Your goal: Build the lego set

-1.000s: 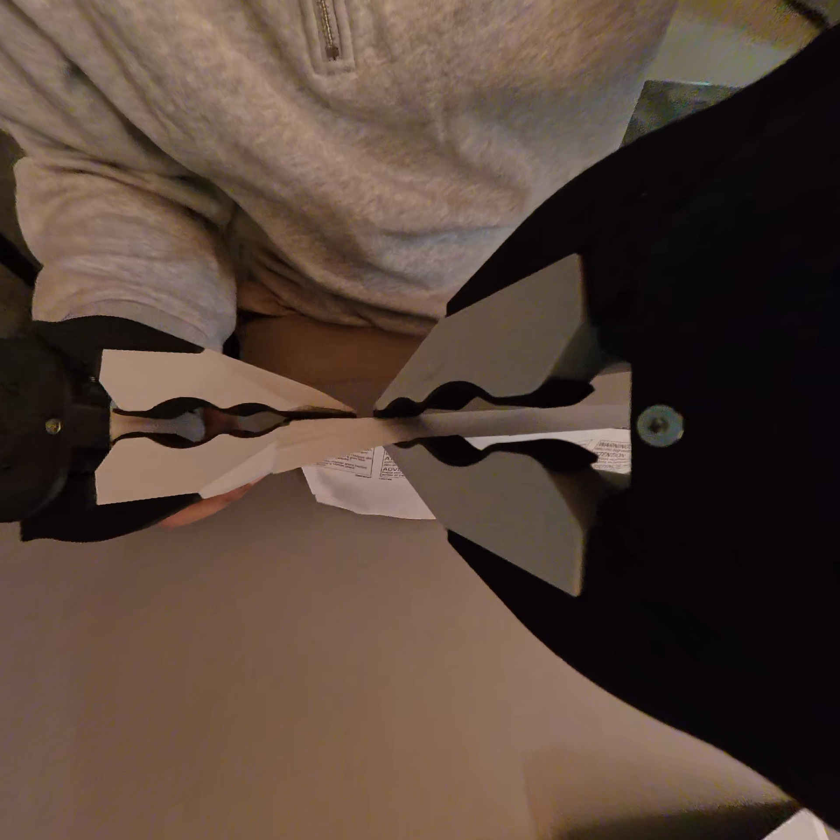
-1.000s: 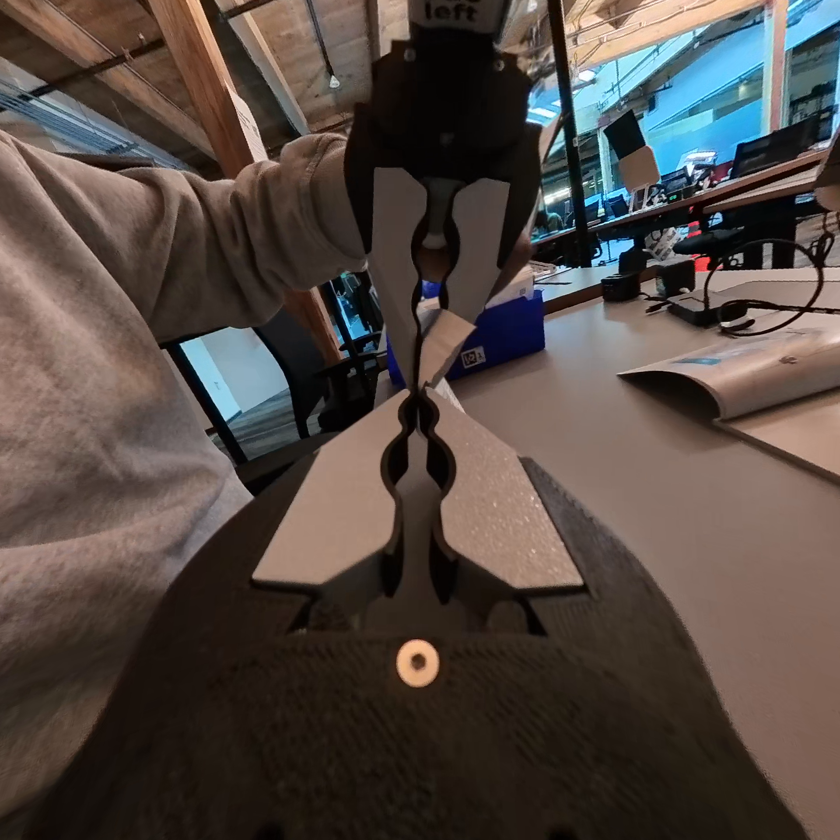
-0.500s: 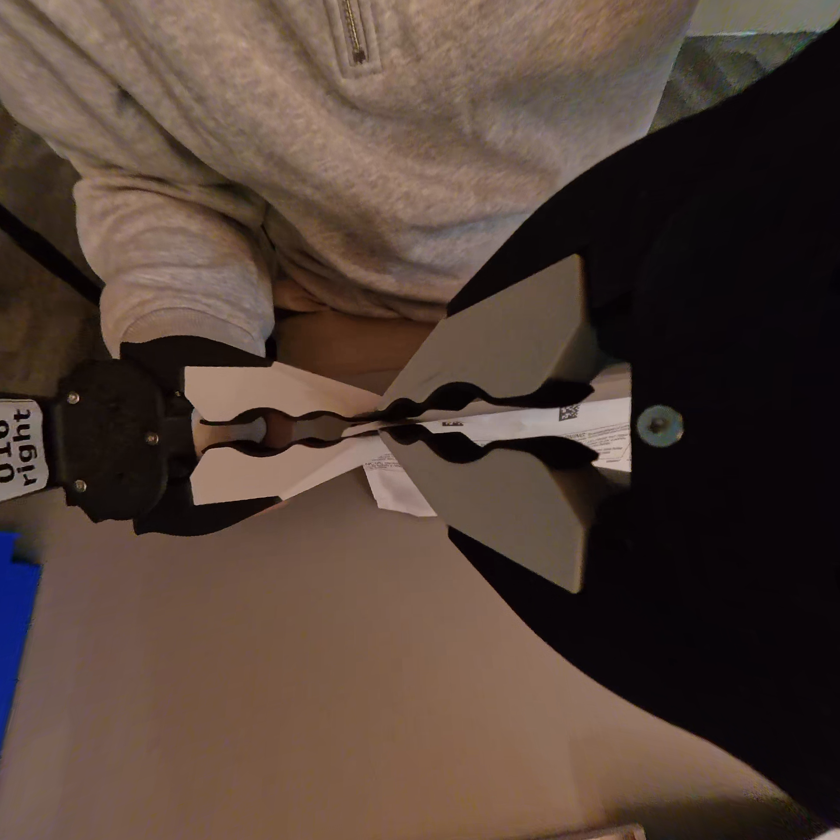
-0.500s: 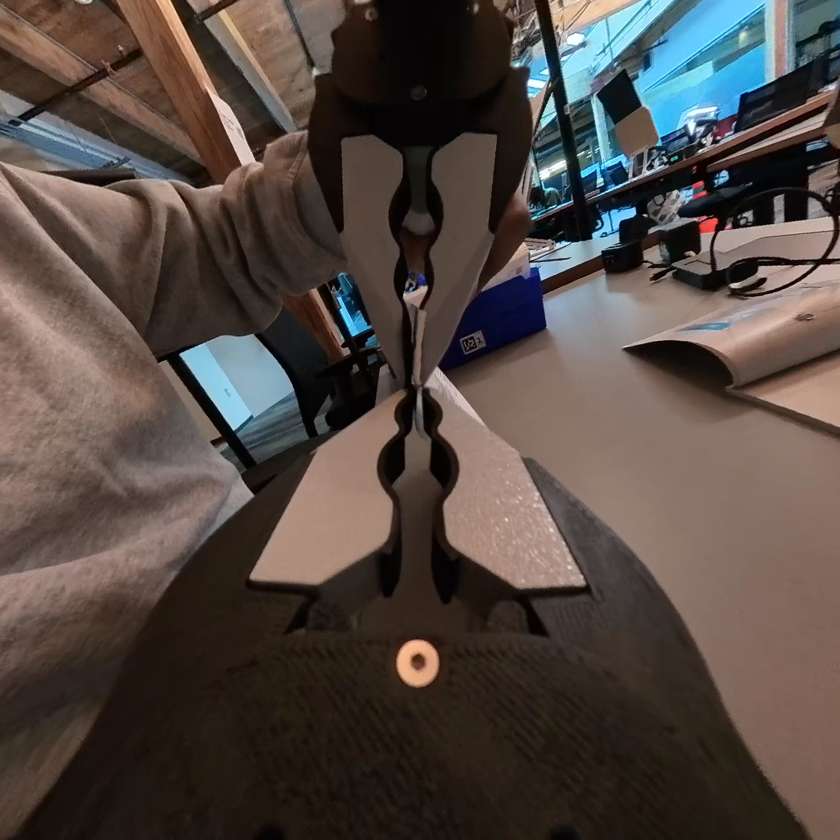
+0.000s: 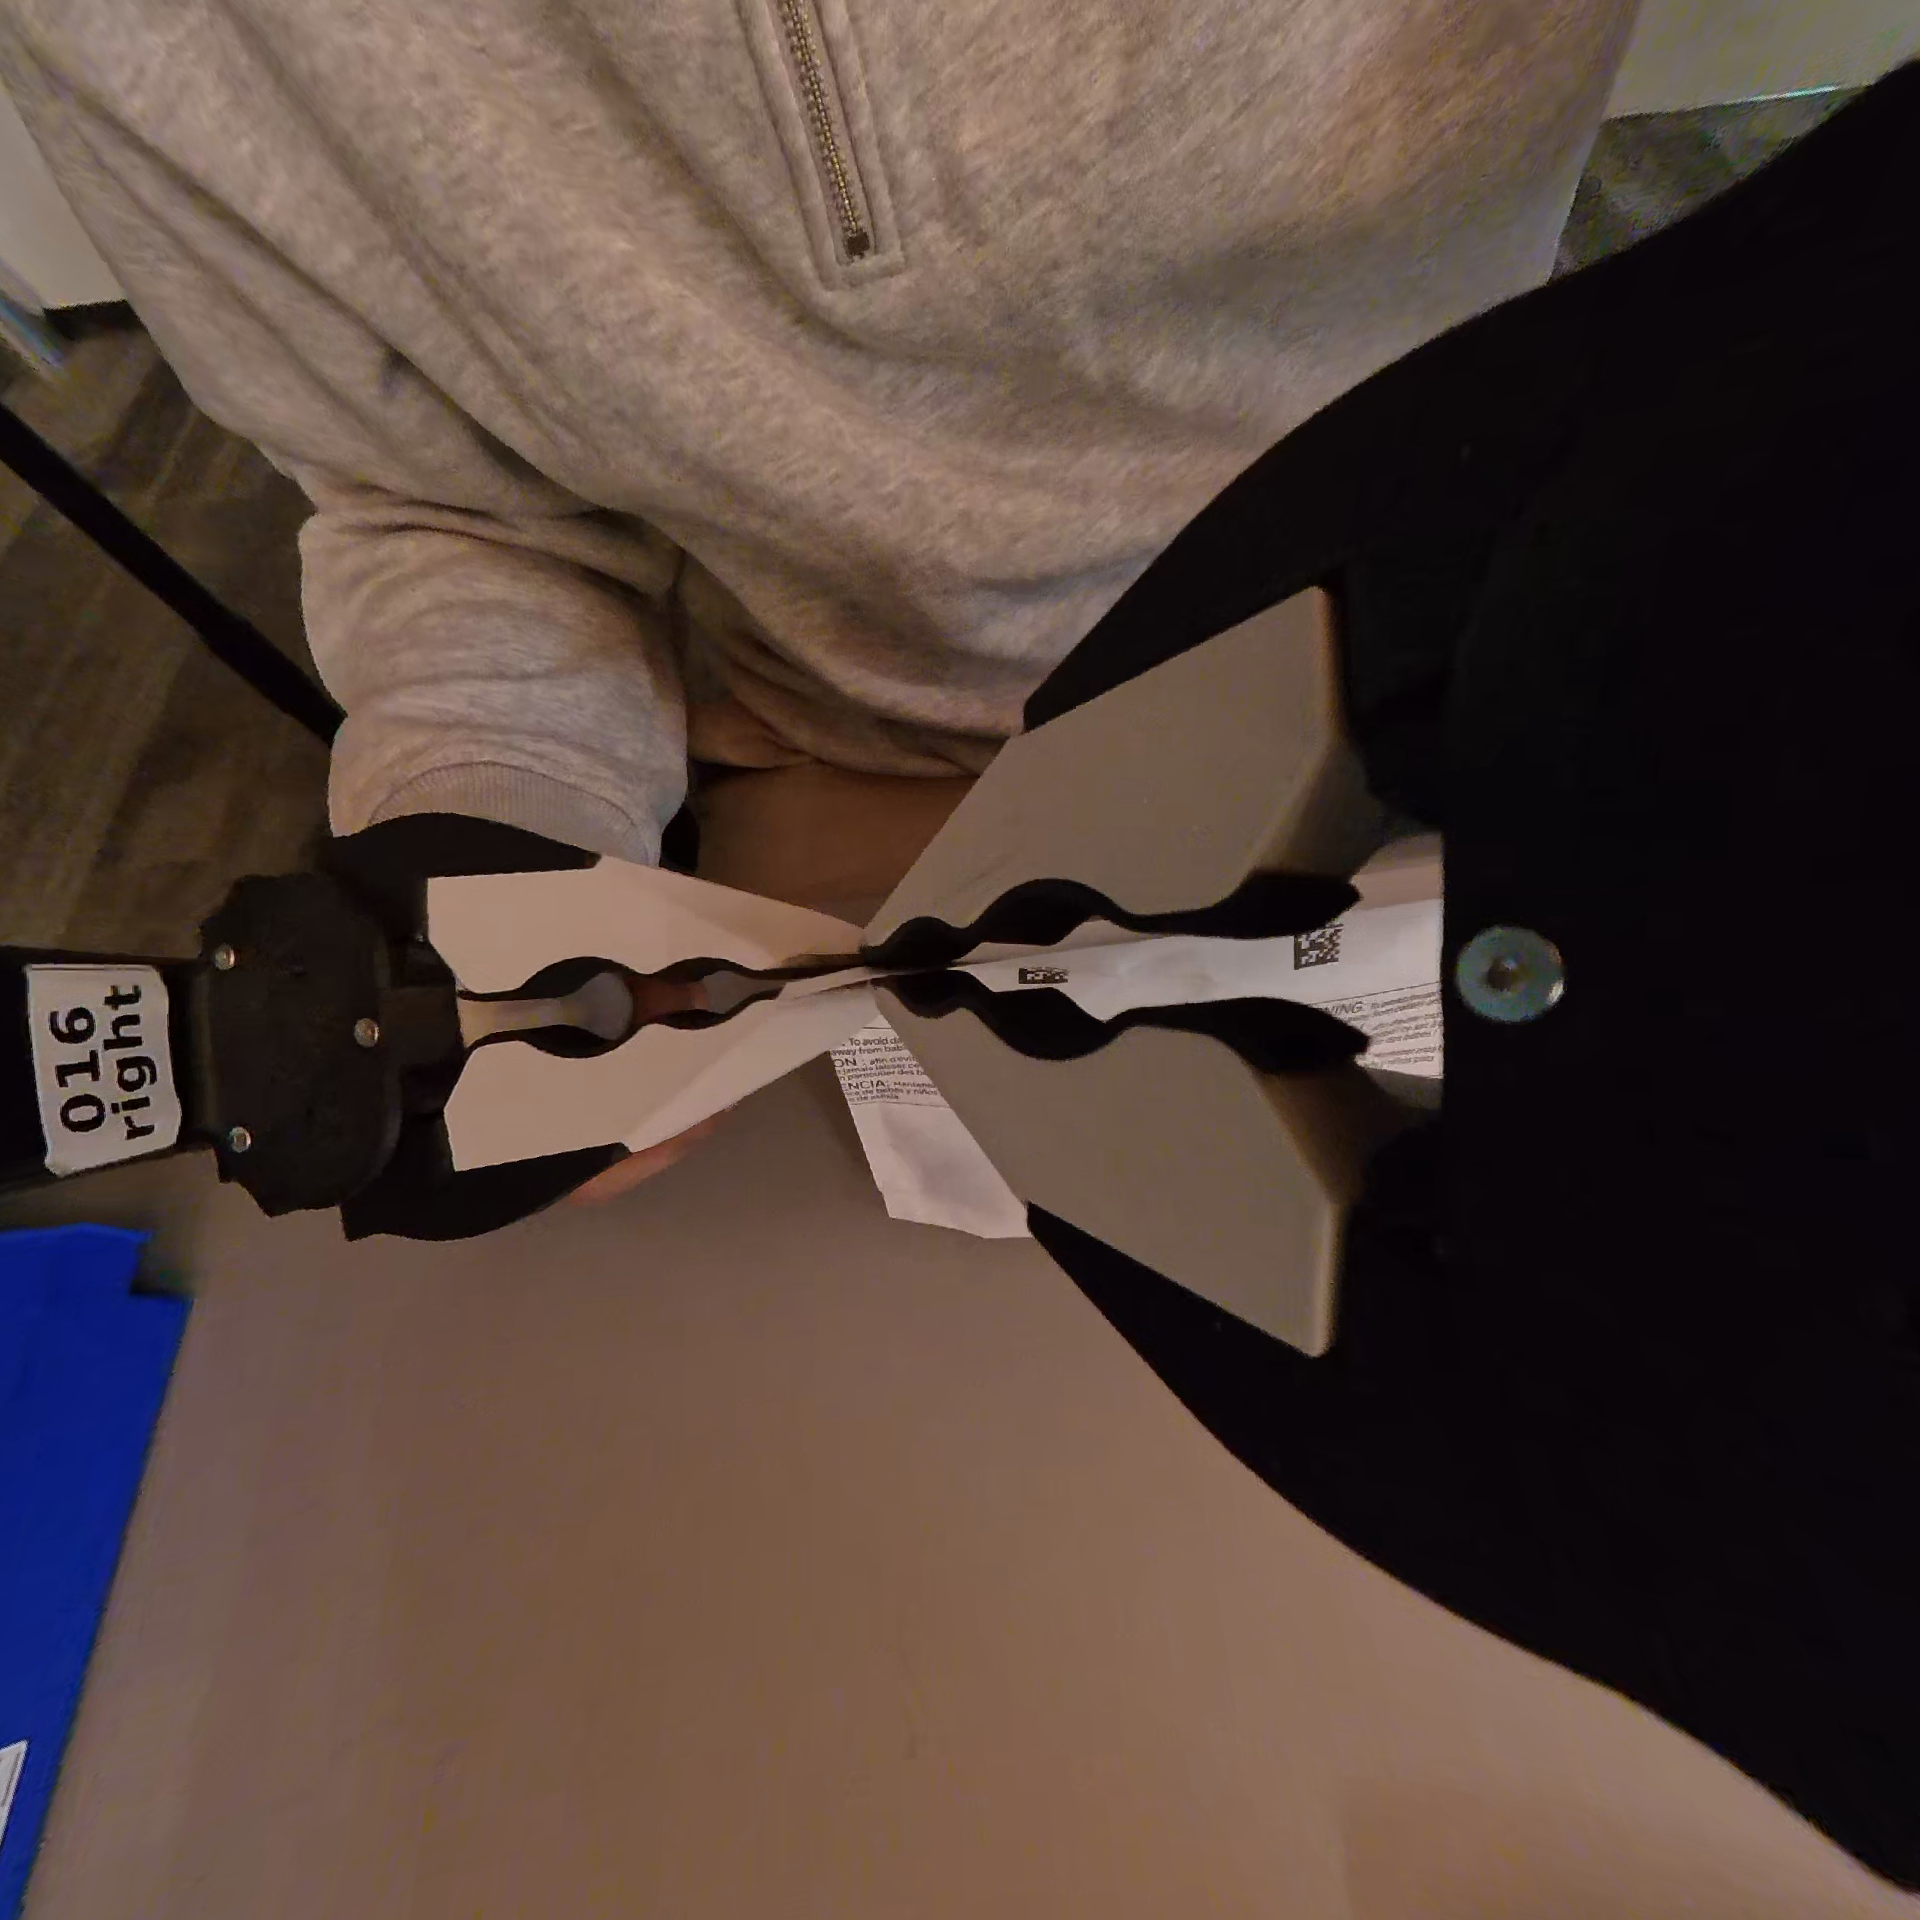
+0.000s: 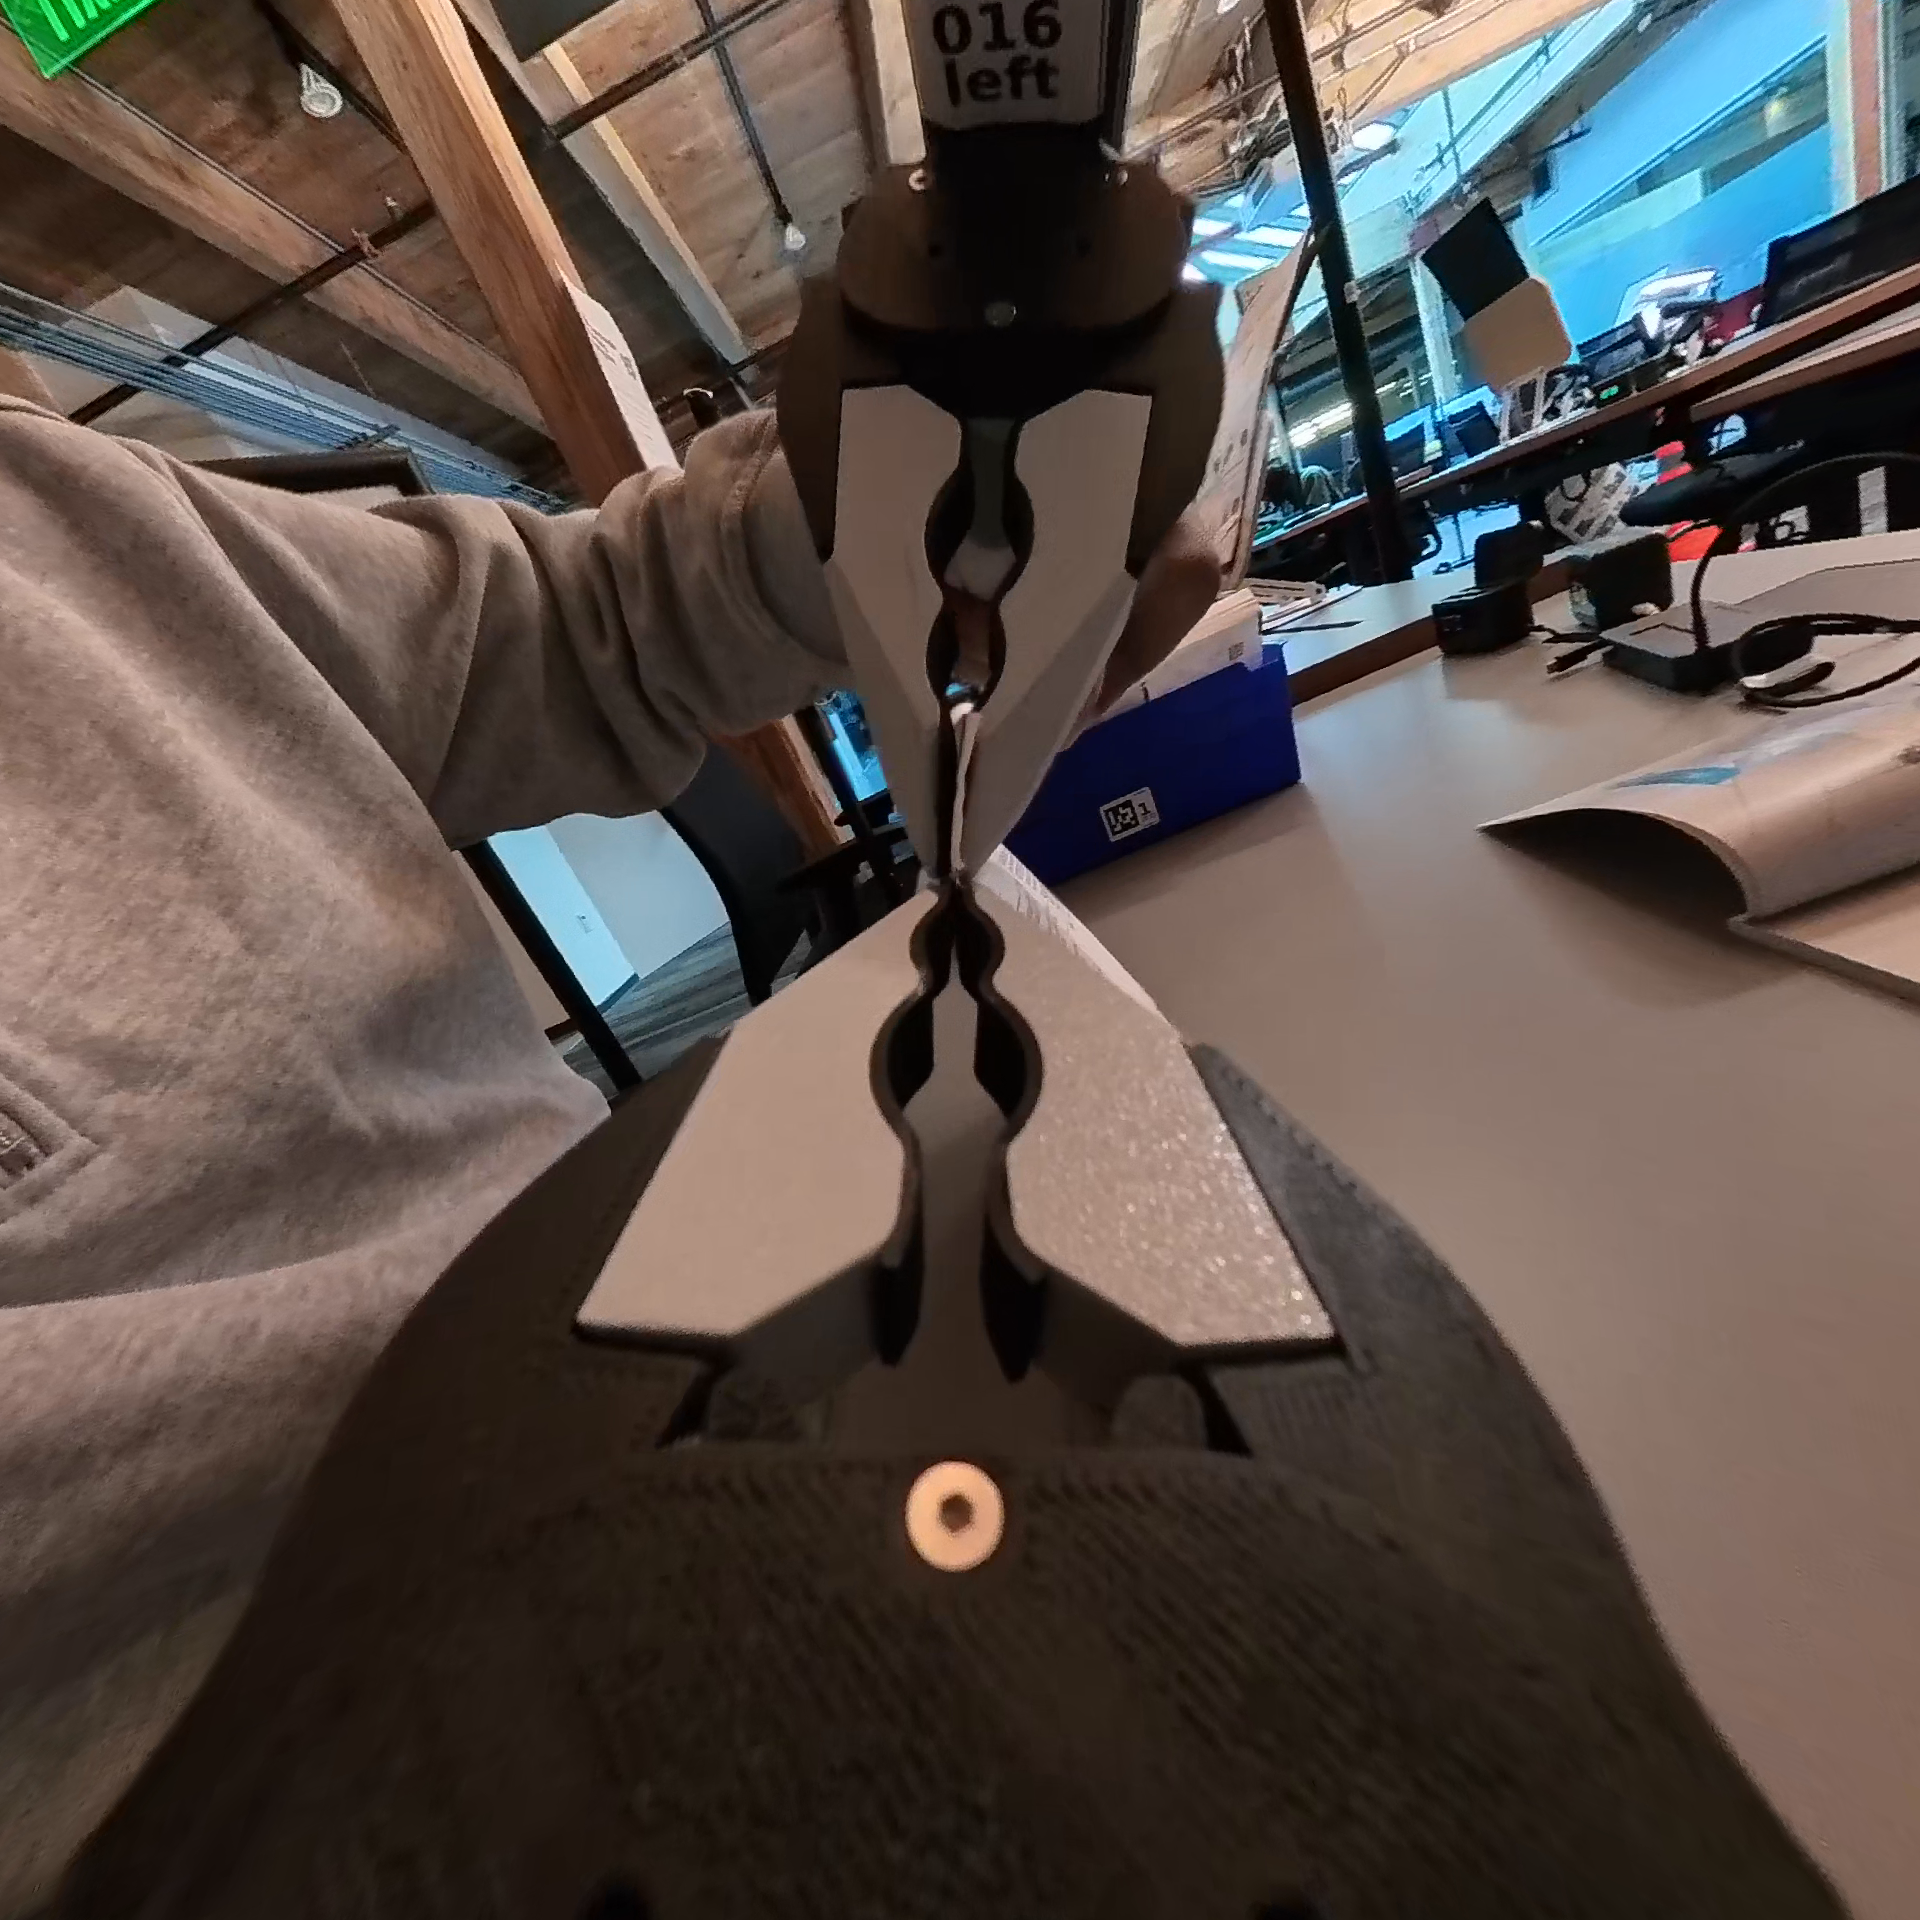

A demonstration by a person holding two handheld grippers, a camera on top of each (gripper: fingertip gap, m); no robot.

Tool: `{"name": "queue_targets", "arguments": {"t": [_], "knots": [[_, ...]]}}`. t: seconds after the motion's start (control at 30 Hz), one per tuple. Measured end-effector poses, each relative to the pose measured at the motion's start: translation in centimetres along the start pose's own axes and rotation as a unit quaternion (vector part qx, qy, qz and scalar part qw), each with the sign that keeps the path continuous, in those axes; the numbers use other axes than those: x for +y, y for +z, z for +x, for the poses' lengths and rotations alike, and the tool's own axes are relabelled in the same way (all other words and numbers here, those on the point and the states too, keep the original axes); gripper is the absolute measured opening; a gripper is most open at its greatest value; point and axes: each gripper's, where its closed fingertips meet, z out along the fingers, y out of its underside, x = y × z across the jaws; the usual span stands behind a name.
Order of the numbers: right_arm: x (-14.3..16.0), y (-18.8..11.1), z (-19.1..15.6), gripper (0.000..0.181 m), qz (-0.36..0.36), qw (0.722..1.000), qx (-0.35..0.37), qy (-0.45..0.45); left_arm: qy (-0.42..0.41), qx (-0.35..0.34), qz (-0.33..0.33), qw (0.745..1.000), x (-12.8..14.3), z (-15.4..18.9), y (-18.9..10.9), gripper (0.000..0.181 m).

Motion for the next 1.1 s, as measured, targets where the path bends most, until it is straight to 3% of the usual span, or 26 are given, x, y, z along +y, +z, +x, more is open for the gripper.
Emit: {"name": "queue_targets", "arguments": {"t": [0.67, 1.1], "knots": [[-0.4, 0.1, -0.8, 0.000, 0.018, 0.982, -0.096, 0.161, 0.118, -0.028, 0.028, 0.992, -0.1, 0.8, -0.2, 0.000], [0.3, 0.9, 0.2, 0.000, 0.024, 0.959, -0.100, 0.266, 0.134, -0.023, 0.040, 0.990, 1.1, 0.0, -0.3, 0.002]]}}
